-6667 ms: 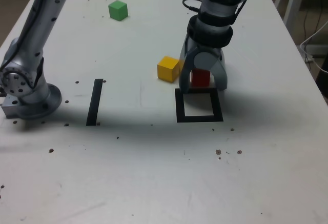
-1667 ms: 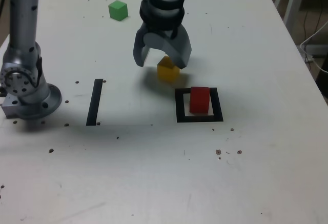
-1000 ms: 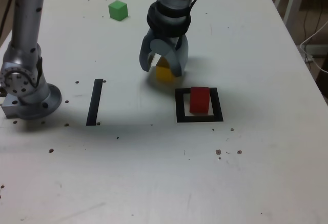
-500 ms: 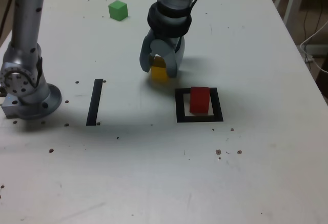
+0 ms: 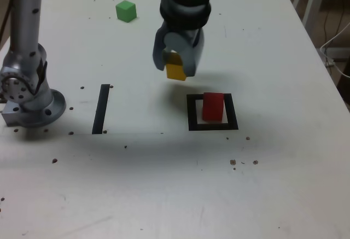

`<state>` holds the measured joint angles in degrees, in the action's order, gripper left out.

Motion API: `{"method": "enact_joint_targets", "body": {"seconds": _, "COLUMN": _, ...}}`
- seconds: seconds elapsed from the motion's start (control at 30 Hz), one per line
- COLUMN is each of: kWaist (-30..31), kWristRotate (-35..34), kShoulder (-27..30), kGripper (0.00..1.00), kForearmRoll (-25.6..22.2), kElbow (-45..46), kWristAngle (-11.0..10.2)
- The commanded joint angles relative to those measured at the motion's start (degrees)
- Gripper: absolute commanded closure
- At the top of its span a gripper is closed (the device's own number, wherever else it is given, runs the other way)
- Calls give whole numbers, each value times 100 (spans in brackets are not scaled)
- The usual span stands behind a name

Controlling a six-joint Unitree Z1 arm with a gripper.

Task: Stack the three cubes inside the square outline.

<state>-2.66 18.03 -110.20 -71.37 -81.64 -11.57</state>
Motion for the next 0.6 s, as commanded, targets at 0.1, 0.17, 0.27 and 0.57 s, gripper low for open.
{"method": "enact_joint_targets", "body": {"seconds": 0.1, "kWaist": 170, "kWristRotate": -162, "kShoulder": -50, "kGripper": 72, "kForearmRoll": -356, "kElbow": -452, "kWristAngle": 232}}
{"method": "enact_joint_targets", "body": {"seconds": 0.17, "kWaist": 240, "kWristRotate": -305, "kShoulder": -108, "kGripper": 72, "kForearmRoll": -494, "kElbow": -622, "kWristAngle": 292}}
{"method": "enact_joint_targets", "body": {"seconds": 0.27, "kWaist": 367, "kWristRotate": -557, "kShoulder": -205, "kGripper": 72, "kForearmRoll": -678, "kElbow": -863, "kWristAngle": 354}}
{"method": "enact_joint_targets", "body": {"seconds": 0.57, "kWaist": 650, "kWristRotate": -1141, "kShoulder": -512, "kGripper": 72, "kForearmRoll": -903, "kElbow": -1406, "kWristAngle": 663}}
